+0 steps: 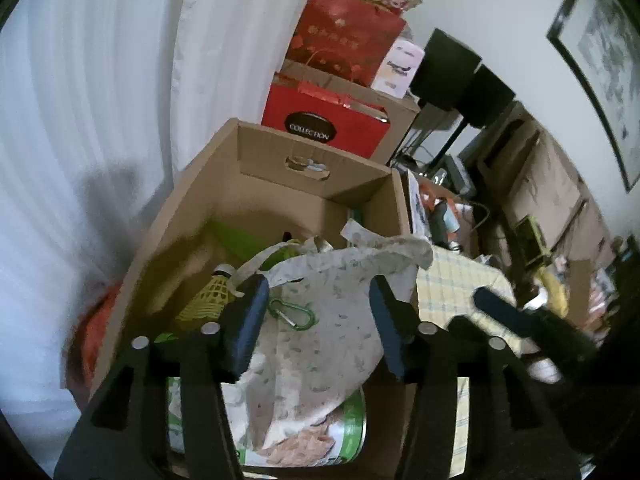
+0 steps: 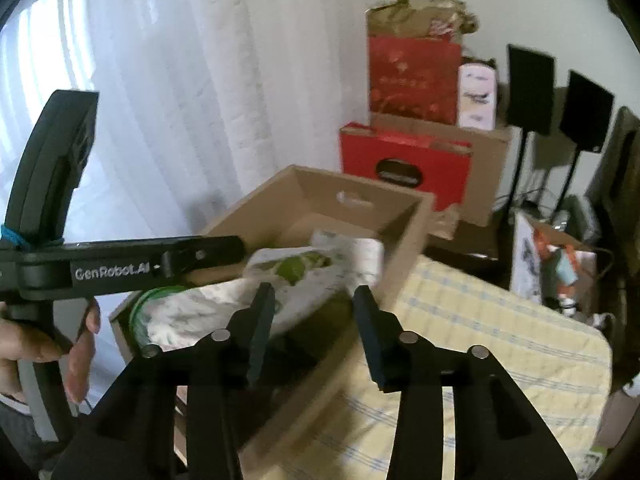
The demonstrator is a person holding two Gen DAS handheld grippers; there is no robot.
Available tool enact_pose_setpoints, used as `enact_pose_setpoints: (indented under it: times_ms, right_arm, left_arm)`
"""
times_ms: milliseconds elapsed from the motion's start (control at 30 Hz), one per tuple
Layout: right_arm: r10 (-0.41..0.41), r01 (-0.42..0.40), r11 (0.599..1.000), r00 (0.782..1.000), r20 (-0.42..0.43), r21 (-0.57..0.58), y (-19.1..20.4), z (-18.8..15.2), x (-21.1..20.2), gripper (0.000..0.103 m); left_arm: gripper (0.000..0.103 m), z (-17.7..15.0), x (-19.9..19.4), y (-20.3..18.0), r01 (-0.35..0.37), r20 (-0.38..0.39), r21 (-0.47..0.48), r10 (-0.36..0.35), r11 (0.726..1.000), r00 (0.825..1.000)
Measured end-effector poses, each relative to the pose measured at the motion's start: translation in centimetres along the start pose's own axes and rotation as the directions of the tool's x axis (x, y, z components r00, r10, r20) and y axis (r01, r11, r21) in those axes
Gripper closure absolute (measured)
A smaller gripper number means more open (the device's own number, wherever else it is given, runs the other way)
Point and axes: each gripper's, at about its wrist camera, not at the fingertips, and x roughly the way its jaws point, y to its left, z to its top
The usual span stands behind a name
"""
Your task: Organize objects
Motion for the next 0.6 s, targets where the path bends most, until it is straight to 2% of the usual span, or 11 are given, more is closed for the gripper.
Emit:
enact_pose_setpoints:
  times_ms: [67, 200, 433, 600]
  right_arm:
    - [-0.025, 0.025, 1.0, 1.0, 0.002, 0.007, -0.5, -0.2, -0.9, 0.054]
    - [-0.076, 0.075, 0.997, 0.997, 0.011, 0.015, -1.2, -0.8, -2.8, 0.051]
    - [-0.164, 0.161, 0.984, 0.986, 0.037, 0.069, -2.7, -2.2, -6.4, 0.036]
    - [-0.224, 0.219, 0.97, 0.974, 0.042, 0.105, -3.5, -3.7, -8.8, 0.027]
  left_arm:
    - [0.044, -0.5, -0.6, -0.8, -0.024, 0.02, 0.037, 0.023, 0.999, 1.0]
    - [0.039, -1.4, -1.8, -2.1, -0.059, 0.056, 0.094, 0.053, 0.994, 0.997]
    - [0.022, -3.2, -4.2, -3.8, -0.083, 0.12, 0.154, 0.064, 0.985, 0.991]
    - [0.014, -5.0, -5.4, -5.2, -0.089, 0.143, 0.202, 0.061, 0.975, 0.988]
